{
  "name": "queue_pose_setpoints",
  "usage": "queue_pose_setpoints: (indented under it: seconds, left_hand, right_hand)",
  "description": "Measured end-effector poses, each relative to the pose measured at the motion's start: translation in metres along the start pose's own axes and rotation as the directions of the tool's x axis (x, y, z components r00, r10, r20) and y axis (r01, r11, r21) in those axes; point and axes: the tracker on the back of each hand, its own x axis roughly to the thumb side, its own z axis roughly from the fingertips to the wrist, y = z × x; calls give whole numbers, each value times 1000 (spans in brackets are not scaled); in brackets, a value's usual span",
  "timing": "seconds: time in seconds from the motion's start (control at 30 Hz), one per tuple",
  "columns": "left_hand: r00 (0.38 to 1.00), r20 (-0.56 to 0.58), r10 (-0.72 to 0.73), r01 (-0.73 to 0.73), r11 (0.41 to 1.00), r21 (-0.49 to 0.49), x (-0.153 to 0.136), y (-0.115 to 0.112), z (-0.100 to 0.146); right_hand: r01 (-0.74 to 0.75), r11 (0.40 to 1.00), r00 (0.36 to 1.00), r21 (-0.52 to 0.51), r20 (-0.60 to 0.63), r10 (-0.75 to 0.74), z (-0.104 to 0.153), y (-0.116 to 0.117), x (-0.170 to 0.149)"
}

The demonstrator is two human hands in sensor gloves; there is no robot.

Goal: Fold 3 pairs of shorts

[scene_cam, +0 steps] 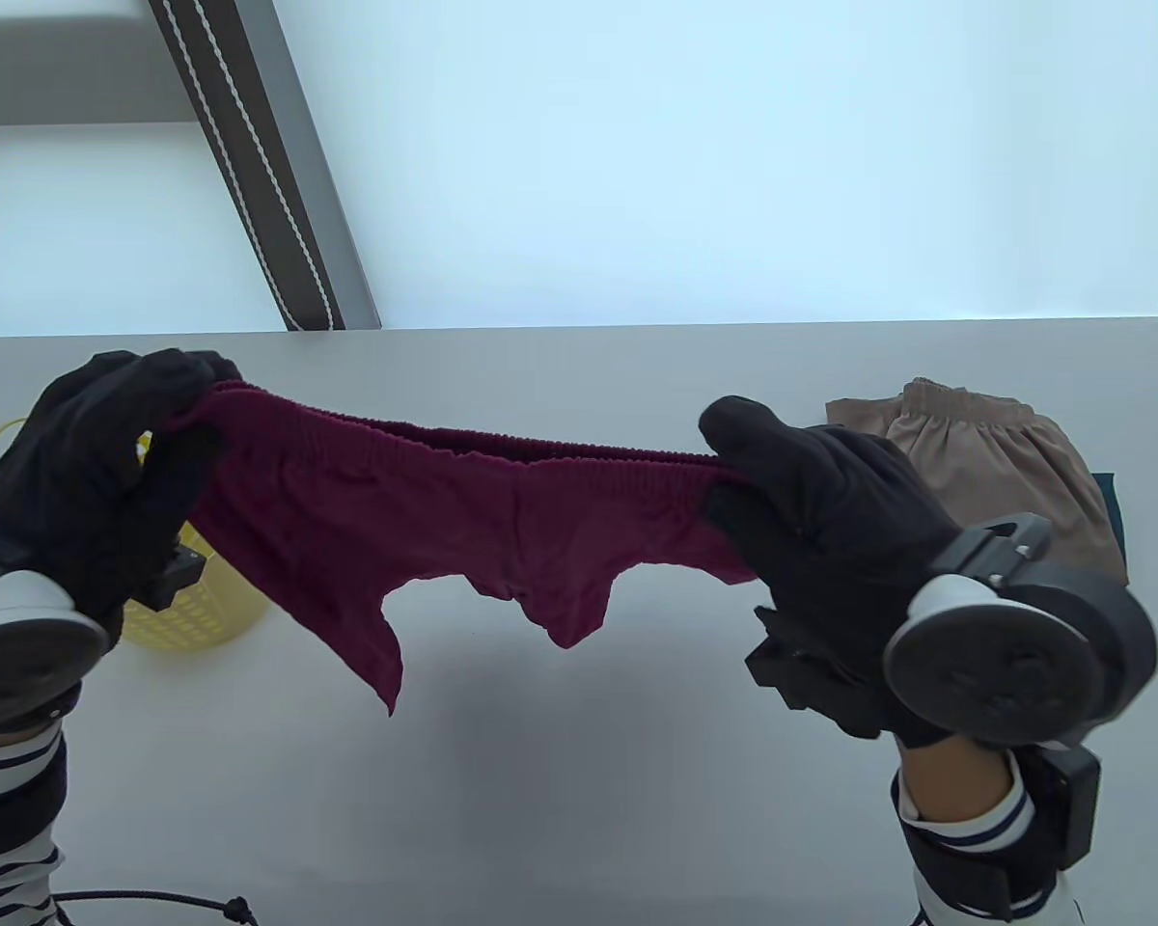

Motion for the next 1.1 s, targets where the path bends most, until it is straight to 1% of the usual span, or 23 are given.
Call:
queue_pose_setpoints:
  seconds: [0.07, 0.1, 0.17, 0.23, 0.27, 0.33, 0.37, 0.43, 0.47, 0.5, 0.53, 0.57, 0.6, 0.63, 0.67, 0.7, 0.73, 0.77, 0.8, 0.83, 0.93, 1.03, 1.1]
  left_hand:
    - [973, 36, 228, -225, 972, -66, -7, 6, -5]
    - [959, 33, 282, -278, 956, -90, -8, 5, -9]
    - [959, 23, 284, -277, 947, -163, -11, -7, -16]
    - [981, -6, 191, -187, 948, -258, -13, -30, -24]
    - [992, -32, 122, -126, 944, -305, -15, -49, -28]
    - [998, -68, 12, -39, 909, -414, -21, -85, -34]
    - [994, -85, -70, 22, 881, -472, -25, -109, -37]
    - [971, -81, -225, 137, 803, -580, -31, -147, -38]
    - [945, -55, -323, 223, 757, -614, -32, -167, -39]
    - [922, -37, -386, 279, 726, -629, -33, -179, -39]
    - [869, -19, -495, 369, 673, -641, -34, -197, -40]
    - [792, 14, -610, 479, 606, -635, -33, -210, -43]
    - [710, 39, -703, 578, 550, -603, -34, -215, -48]
    - [620, -1, -784, 661, 523, -538, -35, -213, -55]
    - [575, -105, -812, 689, 549, -473, -38, -207, -62]
    - [579, -201, -790, 675, 602, -427, -41, -199, -66]
    - [618, -360, -699, 618, 715, -327, -45, -184, -72]
    - [671, -424, -608, 555, 792, -257, -47, -171, -77]
    - [696, -462, -549, 521, 829, -201, -48, -160, -78]
    - [705, -466, -534, 521, 836, -170, -48, -155, -78]
    - [716, -342, -609, 605, 785, -133, -45, -148, -67]
    - [730, -184, -658, 633, 753, -180, -38, -161, -32]
    - [745, -41, -666, 639, 729, -247, -30, -178, 9]
  right_hand:
    - [49, 999, 999, 6, 15, -49, -4, -17, 2]
    - [52, 999, 999, 13, 11, -52, -7, -22, 1]
    - [-3, 998, 1000, 61, -16, 4, -12, -22, -5]
    - [-109, 986, 991, 126, -59, 117, -18, -9, -17]
    - [-179, 971, 977, 157, -86, 194, -21, 1, -26]
    - [-309, 902, 922, 302, -139, 362, -28, 31, -52]
    - [-356, 843, 876, 403, -169, 451, -31, 52, -71]
    - [-398, 764, 808, 509, -201, 554, -33, 84, -98]
    - [-435, 734, 762, 521, -221, 609, -33, 103, -111]
    - [-451, 718, 741, 530, -226, 633, -33, 112, -116]
    - [-504, 667, 682, 549, -221, 697, -34, 133, -126]
    - [-552, 645, 644, 528, -222, 732, -35, 146, -130]
    - [-604, 650, 623, 461, -235, 746, -37, 153, -128]
    - [-655, 655, 607, 376, -253, 753, -40, 157, -125]
    - [-696, 659, 597, 285, -281, 752, -41, 156, -122]
    - [-713, 679, 616, 178, -304, 727, -44, 152, -117]
    - [-692, 716, 658, 93, -327, 678, -46, 147, -112]
    - [-668, 744, 699, 19, -326, 636, -47, 141, -106]
    - [-659, 752, 722, -30, -307, 620, -47, 134, -102]
    - [-653, 755, 734, -48, -284, 617, -46, 132, -100]
    - [-648, 760, 749, -44, -217, 626, -34, 129, -102]
    - [-635, 771, 764, 51, -99, 637, -3, 142, -115]
    - [-641, 755, 760, 135, -19, 649, 29, 155, -125]
